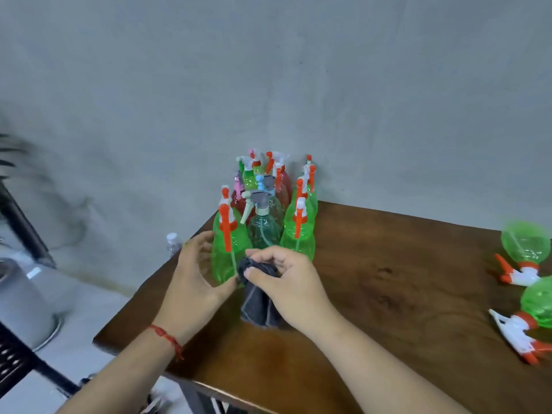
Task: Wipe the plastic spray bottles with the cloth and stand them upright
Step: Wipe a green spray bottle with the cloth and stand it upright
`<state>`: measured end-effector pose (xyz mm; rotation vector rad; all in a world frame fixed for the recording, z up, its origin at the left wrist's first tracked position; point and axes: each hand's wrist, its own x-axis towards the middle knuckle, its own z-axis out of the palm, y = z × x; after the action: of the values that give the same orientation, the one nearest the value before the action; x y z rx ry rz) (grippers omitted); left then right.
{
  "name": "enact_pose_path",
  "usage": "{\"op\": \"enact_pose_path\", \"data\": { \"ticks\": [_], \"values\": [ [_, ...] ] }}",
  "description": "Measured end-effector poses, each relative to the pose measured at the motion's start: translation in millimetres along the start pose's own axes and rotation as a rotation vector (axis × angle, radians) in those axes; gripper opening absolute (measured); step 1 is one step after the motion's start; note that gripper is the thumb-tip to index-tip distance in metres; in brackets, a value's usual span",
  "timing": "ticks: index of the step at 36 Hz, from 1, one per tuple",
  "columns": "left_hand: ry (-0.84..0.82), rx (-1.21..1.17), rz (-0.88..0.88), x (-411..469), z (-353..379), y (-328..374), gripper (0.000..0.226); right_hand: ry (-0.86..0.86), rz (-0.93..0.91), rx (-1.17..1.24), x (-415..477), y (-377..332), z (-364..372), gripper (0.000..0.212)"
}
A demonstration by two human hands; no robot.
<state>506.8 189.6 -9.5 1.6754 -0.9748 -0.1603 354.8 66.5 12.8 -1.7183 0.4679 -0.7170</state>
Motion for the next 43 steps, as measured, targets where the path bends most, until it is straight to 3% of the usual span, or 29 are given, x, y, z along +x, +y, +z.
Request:
{"op": "enact_pose_path", "data": {
  "ticks": [5, 11, 15, 26, 31, 38, 43],
  "values": [
    [-0.036, 0.004, -0.036, 18, -11, -32, 0.078, -0.035, 0.042, -0.044, 22, 9, 24, 0.013],
    [-0.011, 0.212, -0.094, 27, -12, -69, 0.070, -0.026, 0.094, -0.044, 37, 17, 19, 0.013],
    [0.009, 0.295, -0.127, 30, -9, -61, 0.079, -0.025, 0.107, -0.038, 41, 22, 8, 0.013],
    [0.139, 0.237, -0.143, 13, 13, -12, 0.079, -0.015, 0.117, 0.054, 25, 20, -31, 0.012],
    [0.258, 0.038, -0.159, -32, 28, 3, 0.048, 0.026, 0.112, 0.075, -1, 14, -69, 0.008],
    [-0.102, 0.079, 0.147, -66, 108, 63, 0.036, 0.129, -0.069, -0.108, -46, 8, -136, 0.017],
    [-0.293, 0.026, 0.158, -54, 171, 116, 0.043, 0.185, -0.008, -0.069, -89, 1, -202, 0.014]
  ]
}}
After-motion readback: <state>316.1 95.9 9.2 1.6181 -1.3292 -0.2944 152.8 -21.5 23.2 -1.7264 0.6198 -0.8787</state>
